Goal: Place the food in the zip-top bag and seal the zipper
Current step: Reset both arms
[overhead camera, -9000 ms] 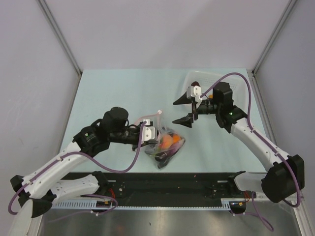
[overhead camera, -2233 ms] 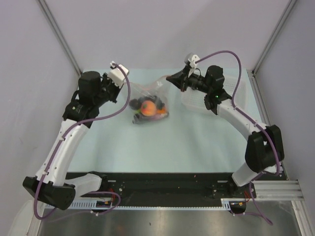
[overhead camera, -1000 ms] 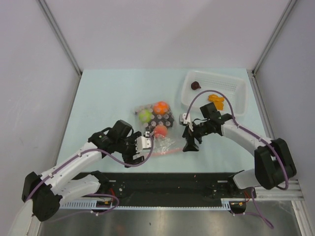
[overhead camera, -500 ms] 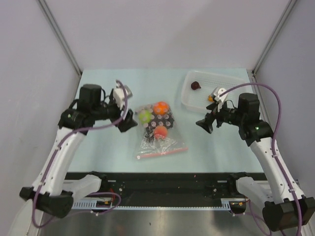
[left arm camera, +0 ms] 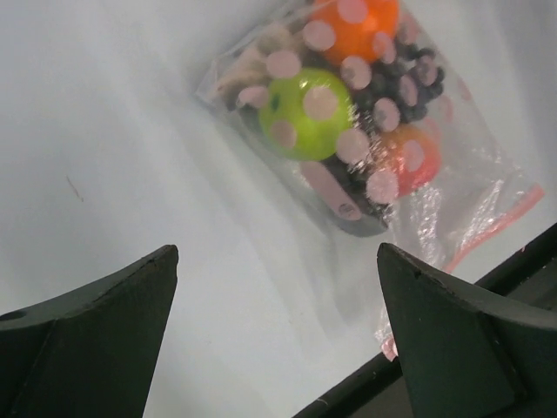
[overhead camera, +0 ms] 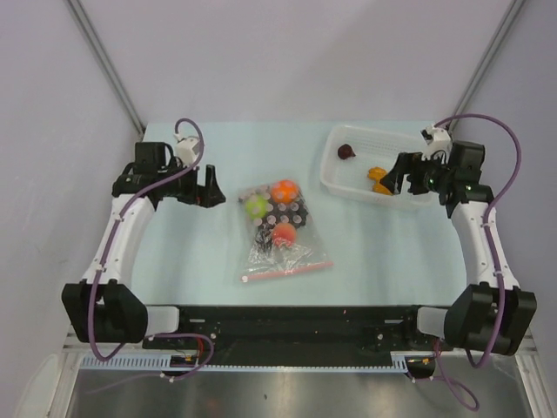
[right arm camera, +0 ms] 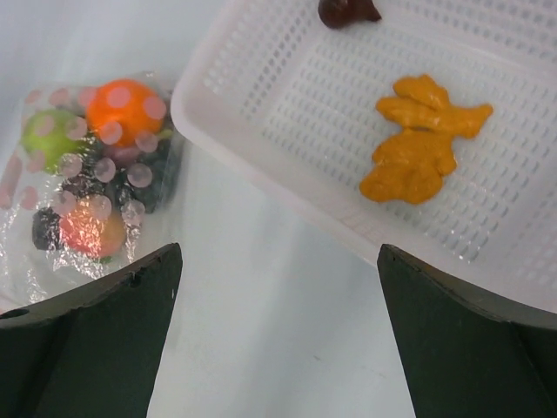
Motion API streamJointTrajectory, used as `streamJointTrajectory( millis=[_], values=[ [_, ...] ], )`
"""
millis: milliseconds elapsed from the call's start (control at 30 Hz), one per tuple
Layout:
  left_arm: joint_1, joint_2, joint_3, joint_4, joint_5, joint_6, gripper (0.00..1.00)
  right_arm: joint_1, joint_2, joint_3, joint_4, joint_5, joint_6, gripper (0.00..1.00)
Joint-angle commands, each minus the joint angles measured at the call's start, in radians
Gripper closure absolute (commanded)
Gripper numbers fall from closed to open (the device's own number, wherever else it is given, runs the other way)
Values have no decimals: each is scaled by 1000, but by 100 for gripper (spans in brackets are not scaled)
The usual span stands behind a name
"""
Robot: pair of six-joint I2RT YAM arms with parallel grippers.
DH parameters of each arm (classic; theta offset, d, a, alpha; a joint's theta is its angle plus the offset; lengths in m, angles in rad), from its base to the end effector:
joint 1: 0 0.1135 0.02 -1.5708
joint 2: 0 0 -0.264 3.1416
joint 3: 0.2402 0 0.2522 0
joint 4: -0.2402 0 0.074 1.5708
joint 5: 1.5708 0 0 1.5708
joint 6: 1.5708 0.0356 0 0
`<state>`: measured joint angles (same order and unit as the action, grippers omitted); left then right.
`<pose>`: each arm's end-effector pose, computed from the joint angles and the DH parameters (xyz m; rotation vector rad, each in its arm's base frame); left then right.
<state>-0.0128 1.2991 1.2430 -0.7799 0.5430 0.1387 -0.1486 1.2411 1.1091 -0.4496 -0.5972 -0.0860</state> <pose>0.2669 -0.0218 0.3365 0.4228 2.2911 -0.5875 0.2717 -0.0204 0.3337 -0.2762 2.0612 0.4976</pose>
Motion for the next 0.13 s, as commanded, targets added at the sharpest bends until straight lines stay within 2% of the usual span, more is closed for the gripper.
streamJointTrajectory(
  millis=[0,100],
  values=[
    [37,-56,-91,88,-72,-36,0,-2,17,40,-23,43,2,0],
    [40,-55,-96,88,-97,-30,0,-2,23,41,17,51,15,0]
  ],
)
